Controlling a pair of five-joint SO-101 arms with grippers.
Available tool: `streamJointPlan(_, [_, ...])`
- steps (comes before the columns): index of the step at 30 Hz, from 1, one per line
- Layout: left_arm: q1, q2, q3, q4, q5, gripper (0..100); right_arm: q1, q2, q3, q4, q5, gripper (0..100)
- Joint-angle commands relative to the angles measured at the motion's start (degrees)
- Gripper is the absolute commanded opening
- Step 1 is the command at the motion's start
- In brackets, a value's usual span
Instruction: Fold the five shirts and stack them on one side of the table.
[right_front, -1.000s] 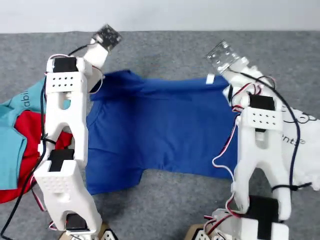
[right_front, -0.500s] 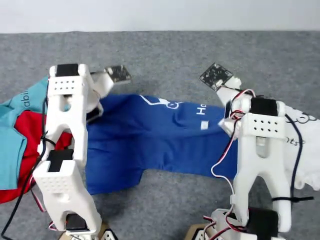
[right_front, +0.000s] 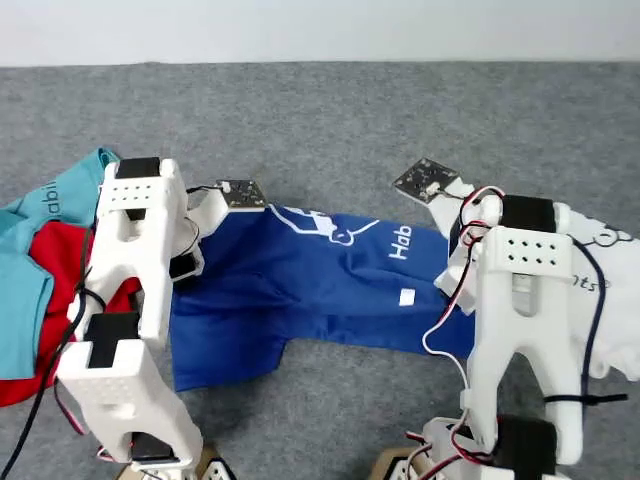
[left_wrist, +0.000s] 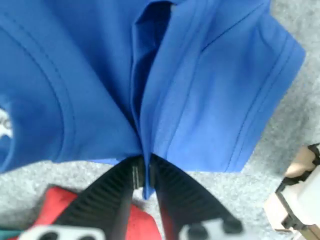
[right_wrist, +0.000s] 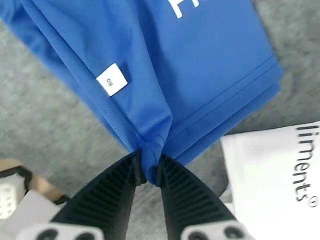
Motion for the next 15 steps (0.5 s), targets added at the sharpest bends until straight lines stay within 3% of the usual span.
streamJointPlan(1, [-1.5,-3.2,0.0,1.7,-0.6,0,-0.1,-2.5,-2.6,0.9,0.6,1.1])
streamJointPlan(6, [-4.4,-3.3,0.0,1.7,-1.4,6,0.1,-2.6,-0.5,1.0,0.7,3.2])
streamJointPlan(11, [-8.4,-3.8,0.0,1.8,-1.2,14,5.5,-2.7,-4.0,3.4,-0.4,21.2])
streamJointPlan(15, [-9.4,-3.8,0.0,1.8,-1.2,14,8.5,-2.7,-8.1,3.5,0.9,22.0])
